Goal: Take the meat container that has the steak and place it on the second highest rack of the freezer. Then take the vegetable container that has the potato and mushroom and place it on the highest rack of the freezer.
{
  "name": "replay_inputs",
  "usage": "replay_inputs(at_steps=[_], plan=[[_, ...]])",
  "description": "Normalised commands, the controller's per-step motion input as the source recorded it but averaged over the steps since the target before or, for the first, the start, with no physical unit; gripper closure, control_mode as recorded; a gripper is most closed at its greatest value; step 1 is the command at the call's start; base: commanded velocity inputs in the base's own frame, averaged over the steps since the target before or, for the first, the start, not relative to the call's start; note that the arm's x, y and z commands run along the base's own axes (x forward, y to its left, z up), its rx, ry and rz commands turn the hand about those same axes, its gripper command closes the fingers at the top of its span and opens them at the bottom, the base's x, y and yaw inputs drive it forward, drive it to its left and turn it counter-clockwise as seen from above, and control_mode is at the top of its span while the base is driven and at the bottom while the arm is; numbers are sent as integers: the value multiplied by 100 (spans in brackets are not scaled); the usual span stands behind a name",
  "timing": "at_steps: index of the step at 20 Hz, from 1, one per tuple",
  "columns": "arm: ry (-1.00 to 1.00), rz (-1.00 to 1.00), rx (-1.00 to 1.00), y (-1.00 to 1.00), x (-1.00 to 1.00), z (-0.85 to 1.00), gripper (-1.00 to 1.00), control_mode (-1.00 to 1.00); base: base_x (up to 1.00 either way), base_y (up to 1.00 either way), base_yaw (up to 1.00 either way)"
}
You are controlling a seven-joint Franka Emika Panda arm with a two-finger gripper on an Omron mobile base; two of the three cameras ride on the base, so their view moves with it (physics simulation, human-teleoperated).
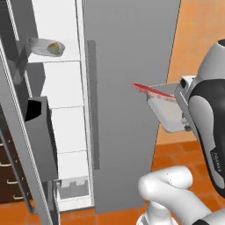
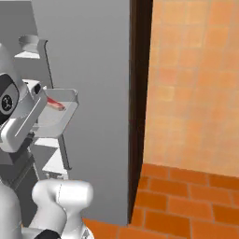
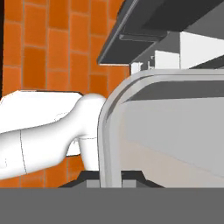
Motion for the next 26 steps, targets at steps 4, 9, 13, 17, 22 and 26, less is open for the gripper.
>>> replay_inputs(at_steps=[4, 9, 13, 17, 22, 26], plan=[[0, 0, 0, 0, 0, 0, 100, 100, 32, -8, 79], [0, 0, 0, 0, 0, 0, 100, 100, 66, -14, 66], [0, 0, 0, 0, 0, 0, 100, 100, 62, -6, 33], [0, 0, 0, 0, 0, 0, 100, 100, 51, 4, 30], [0, 0, 0, 0, 0, 0, 100, 100, 42, 14, 23], [0, 0, 0, 0, 0, 0, 100, 100, 31, 25, -1]])
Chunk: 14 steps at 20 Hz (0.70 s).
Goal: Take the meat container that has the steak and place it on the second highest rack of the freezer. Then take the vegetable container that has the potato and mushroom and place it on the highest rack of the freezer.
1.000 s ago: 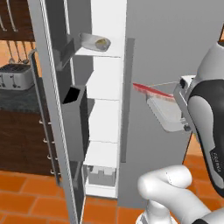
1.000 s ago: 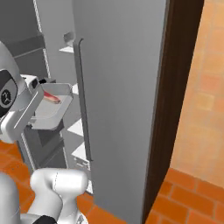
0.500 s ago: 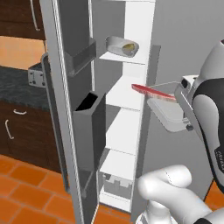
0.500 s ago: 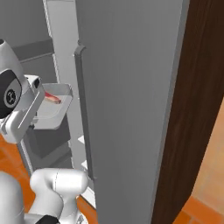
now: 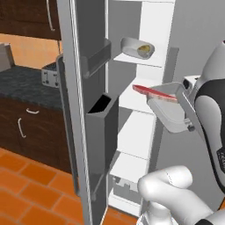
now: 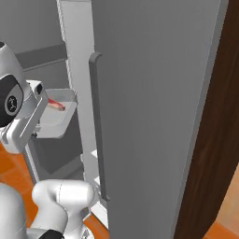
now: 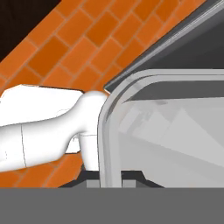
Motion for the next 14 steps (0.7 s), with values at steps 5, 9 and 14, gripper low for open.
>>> replay_inputs(at_steps=[5, 9, 14], plan=[[0, 0, 0, 0, 0, 0, 100, 100, 28, 37, -21], [0, 0, 0, 0, 0, 0, 100, 100, 25, 32, -24], [0, 0, 0, 0, 0, 0, 100, 100, 24, 22, -22]])
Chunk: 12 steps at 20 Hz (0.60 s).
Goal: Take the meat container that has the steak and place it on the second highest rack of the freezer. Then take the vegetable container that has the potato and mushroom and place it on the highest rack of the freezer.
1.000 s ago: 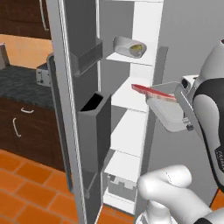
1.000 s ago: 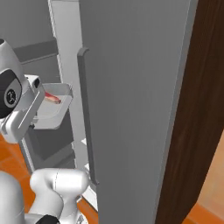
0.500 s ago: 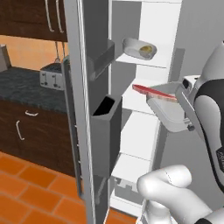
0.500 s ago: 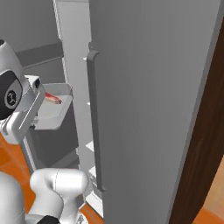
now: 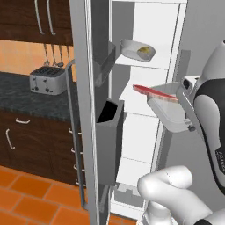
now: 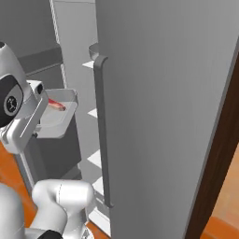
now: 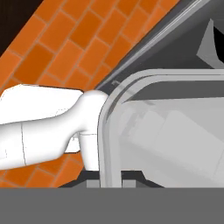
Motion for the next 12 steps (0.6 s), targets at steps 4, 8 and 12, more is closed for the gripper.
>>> replay_inputs(at_steps=[4, 8, 12], plan=[[0, 0, 0, 0, 0, 0, 100, 100, 36, 6, -15], [0, 0, 0, 0, 0, 0, 100, 100, 57, 4, -7], [0, 0, 0, 0, 0, 0, 100, 100, 39, 0, 0]])
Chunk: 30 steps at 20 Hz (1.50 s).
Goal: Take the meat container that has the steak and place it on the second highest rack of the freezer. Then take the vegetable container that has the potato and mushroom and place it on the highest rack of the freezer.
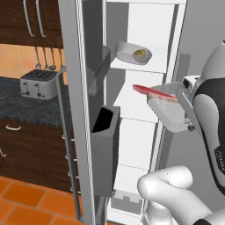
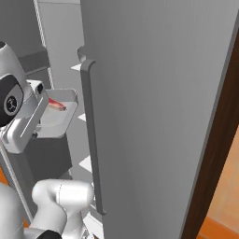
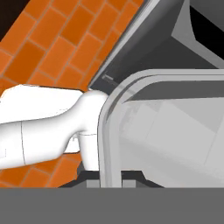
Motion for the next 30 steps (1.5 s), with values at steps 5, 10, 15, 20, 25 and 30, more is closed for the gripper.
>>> replay_inputs(at_steps=[5, 10, 15, 20, 25, 30], plan=[[4, -2, 2, 6, 15, -19, 100, -100, 8, 2, 0], [11, -15, 8, 19, 56, -53, 100, -100, 0, 0, 0], [0, -20, 6, 25, 48, -24, 100, -100, 0, 0, 0], [-13, -4, 3, 43, 2, 4, 100, -100, 0, 0, 0], [-11, 0, 6, 16, 28, 0, 100, -100, 0, 0, 0], [0, 0, 11, -2, 66, 0, 100, -100, 0, 0, 0]])
